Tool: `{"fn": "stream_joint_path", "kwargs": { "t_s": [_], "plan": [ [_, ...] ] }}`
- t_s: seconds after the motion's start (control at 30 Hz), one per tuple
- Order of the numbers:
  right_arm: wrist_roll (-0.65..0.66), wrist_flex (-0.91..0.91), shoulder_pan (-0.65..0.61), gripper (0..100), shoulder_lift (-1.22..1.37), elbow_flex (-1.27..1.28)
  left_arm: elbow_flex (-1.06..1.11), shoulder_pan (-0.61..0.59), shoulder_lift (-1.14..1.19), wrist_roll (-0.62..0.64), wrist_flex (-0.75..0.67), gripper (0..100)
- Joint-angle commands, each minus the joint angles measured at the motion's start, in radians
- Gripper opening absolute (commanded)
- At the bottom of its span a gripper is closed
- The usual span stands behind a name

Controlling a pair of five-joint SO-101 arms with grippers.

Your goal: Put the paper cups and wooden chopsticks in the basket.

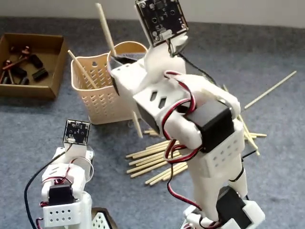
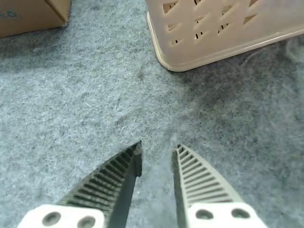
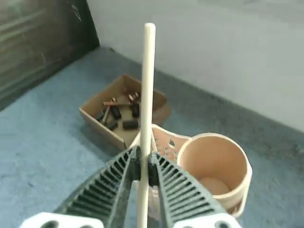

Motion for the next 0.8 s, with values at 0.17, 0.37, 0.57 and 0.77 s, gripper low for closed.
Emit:
{"fn": "stream_joint_path", "kwargs": {
  "t_s": [0.17,0.37,0.57,0.77],
  "plan": [
    [-0.005,-0.449,-0.062,0.5,0.012,0.067,0.019,0.015,-0.008,-0.009,-0.023,11],
    [-0.003,-0.782,-0.059,0.5,0.081,0.226,0.019,0.015,-0.008,-0.009,-0.023,11],
    [-0.003,-1.07,-0.033,0.5,0.116,0.387,0.019,0.015,-0.008,-0.009,-0.023,11],
    [-0.003,-1.336,0.015,0.5,0.114,0.636,0.019,0.015,-0.008,-0.009,-0.023,11]
  ]
}}
